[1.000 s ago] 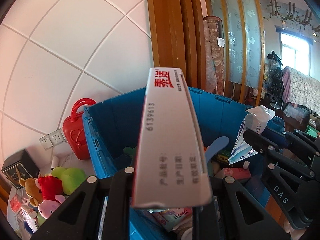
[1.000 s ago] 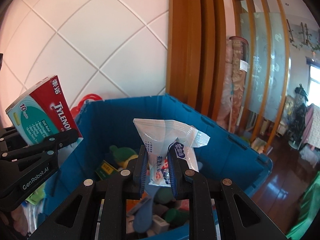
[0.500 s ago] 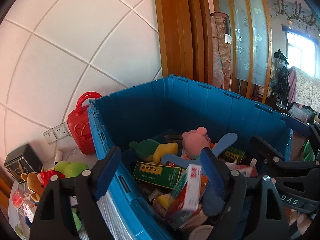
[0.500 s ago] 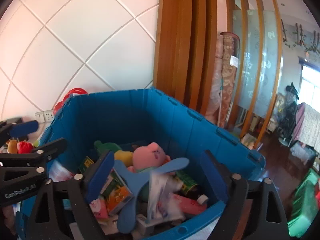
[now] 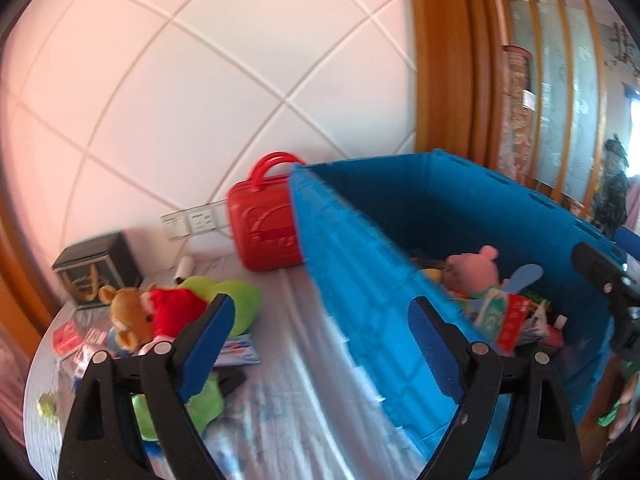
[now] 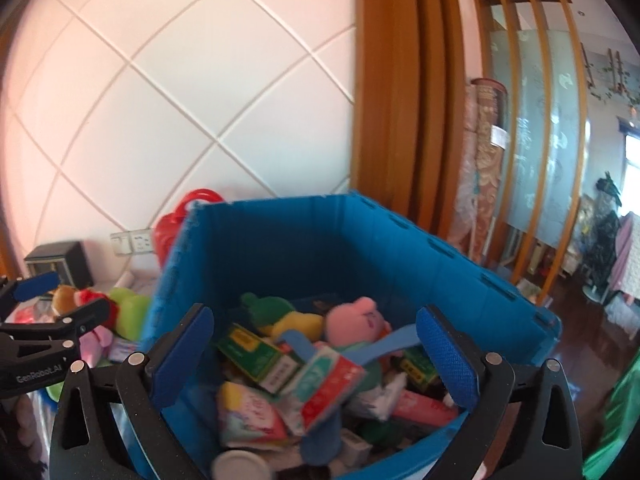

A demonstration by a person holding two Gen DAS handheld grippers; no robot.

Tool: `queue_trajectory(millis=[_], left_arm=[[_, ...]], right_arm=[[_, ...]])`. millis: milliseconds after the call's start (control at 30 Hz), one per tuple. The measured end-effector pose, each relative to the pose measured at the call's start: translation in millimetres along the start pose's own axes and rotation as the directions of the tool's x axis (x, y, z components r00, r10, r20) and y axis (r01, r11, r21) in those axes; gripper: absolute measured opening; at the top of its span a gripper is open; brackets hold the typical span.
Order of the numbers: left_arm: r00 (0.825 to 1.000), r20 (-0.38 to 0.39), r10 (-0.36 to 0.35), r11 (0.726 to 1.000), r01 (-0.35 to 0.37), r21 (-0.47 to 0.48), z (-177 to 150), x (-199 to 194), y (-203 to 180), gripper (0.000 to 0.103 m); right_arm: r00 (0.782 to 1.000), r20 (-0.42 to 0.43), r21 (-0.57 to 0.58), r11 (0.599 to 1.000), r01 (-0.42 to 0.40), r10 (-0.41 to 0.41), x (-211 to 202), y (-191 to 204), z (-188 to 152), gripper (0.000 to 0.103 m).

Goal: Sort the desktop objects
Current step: 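Move both tools back to the pile of items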

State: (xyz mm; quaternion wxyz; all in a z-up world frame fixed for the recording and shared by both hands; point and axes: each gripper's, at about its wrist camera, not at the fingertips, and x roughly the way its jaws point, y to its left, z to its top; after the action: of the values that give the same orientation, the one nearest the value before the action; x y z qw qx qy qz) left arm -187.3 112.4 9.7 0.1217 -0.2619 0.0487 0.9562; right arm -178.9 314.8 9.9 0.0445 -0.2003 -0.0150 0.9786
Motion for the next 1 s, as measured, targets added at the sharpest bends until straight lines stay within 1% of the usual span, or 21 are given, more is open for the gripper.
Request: queue_trajectory(millis=[100,267,400,500,667,767,833,1000], left_arm=[[0.999,-0.011,0.049,0.998,-0.049,-0.04,-14.5,-7.0,39.2,0.089],[0.991,-0.054,0.121,0.989,-0.125,-0.075,-40.1,-11.5,104.6,0.089],[0.983,-0.101,0.156,0.98,-0.167,-0.108,-62.3,-12.9,154.2,0.089],[0.974,-0.141,0.178,0.973,-0.195,-0.121,-79.5,-10.7,188.1,0.089],[0.957,-0.219,0.188,0.965,-0.222,-0.14,-107.6,0.7,241.0,0.089],[0.946,-0.268,0.181,0.963,-0.226,-0.147,-123.1,15.7,266.8,0.089],[0.937,-0.302,0.174,0.963,-0.225,-0.146,-132.6,28.1,280.7,0.089],[0.92,-0.367,0.138,0.969,-0.203,-0.144,-151.6,60.3,306.5,0.089]], right_arm=[[0.998,0.014,-0.026,0.998,-0.066,0.066,-6.0,34.0,2.6,0.103],[0.985,0.022,-0.079,0.982,-0.17,0.172,-11.0,95.2,2.6,0.103],[0.969,-0.008,-0.115,0.963,-0.245,0.246,-9.0,145.7,-1.5,0.103],[0.955,-0.057,-0.134,0.946,-0.295,0.289,-0.5,185.0,-9.0,0.103],[0.933,-0.162,-0.142,0.928,-0.344,0.321,21.4,241.6,-29.7,0.103],[0.921,-0.227,-0.139,0.925,-0.354,0.318,36.9,269.5,-46.2,0.103],[0.915,-0.26,-0.138,0.927,-0.35,0.307,45.7,281.0,-54.3,0.103],[0.893,-0.345,-0.113,0.931,-0.346,0.29,70.7,310.9,-77.7,0.103]])
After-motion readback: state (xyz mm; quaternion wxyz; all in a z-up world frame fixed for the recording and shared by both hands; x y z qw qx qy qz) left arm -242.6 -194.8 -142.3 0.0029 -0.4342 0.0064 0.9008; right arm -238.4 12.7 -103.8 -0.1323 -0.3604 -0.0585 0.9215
